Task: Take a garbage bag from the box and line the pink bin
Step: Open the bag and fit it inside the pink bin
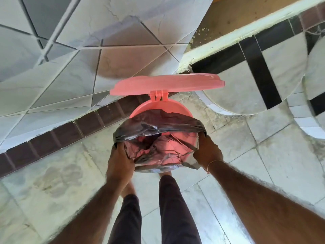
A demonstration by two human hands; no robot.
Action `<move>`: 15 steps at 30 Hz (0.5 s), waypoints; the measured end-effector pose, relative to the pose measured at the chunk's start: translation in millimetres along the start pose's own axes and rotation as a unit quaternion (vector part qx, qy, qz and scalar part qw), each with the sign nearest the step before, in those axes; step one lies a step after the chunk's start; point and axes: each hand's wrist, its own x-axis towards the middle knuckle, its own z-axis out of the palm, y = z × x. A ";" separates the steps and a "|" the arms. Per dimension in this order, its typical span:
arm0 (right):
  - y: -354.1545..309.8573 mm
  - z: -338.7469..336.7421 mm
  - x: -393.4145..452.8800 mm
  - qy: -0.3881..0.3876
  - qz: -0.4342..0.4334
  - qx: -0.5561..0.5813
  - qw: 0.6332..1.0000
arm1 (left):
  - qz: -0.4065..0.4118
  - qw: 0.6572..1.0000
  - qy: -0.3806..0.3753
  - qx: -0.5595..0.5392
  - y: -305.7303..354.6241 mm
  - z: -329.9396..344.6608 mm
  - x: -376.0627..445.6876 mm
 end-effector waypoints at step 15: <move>36.6 37.0 13.9 -0.051 0.072 -0.137 0.987 | -0.051 0.992 -0.043 0.103 -49.6 21.0 3.9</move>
